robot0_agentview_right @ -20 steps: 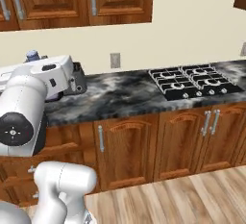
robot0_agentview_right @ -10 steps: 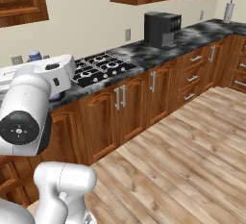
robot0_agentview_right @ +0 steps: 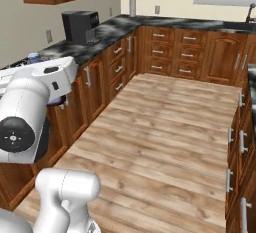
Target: Move the condiment bottle and shaker from the cabinet to the dining counter.
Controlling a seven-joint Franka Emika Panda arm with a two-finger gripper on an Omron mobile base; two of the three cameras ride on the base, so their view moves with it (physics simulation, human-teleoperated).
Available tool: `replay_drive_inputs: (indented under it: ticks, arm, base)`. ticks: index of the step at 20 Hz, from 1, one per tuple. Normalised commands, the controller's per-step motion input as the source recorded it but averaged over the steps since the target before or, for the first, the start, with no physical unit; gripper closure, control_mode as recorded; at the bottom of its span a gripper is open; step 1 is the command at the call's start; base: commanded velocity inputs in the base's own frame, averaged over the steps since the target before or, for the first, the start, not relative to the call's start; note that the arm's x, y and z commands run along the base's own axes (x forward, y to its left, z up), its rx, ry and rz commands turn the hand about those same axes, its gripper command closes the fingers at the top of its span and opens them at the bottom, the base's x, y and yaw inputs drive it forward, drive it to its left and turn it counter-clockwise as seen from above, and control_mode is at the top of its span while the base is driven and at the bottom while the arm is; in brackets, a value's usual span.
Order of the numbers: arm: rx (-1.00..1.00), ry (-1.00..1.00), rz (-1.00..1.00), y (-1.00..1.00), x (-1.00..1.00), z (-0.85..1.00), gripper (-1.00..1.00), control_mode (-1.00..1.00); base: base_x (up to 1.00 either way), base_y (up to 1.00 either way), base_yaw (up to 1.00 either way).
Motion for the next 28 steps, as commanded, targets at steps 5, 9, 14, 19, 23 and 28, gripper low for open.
replay_drive_inputs:
  ticks: [5,9,14,19,23,28]
  arm:
    - [0.00,0.00,0.00,0.00,0.00,0.00,1.00,1.00]
    - [0.00,0.00,0.00,0.00,0.00,0.00,1.00,1.00]
    - [0.00,0.00,0.00,0.00,0.00,0.00,1.00,1.00]
    - [0.00,0.00,0.00,0.00,0.00,0.00,1.00,1.00]
    - [0.00,0.00,0.00,0.00,0.00,0.00,1.00,1.00]
    - [0.00,0.00,0.00,0.00,0.00,0.00,1.00,1.00]
  base:
    - [0.00,-0.04,-0.19]
    - [-0.18,-0.59,-0.09]
    - [-0.73,-0.97,-0.16]
    - [-0.95,-0.73,-0.24]
    - [-0.60,-0.60,-0.25]
    - [0.00,-0.81,-0.13]
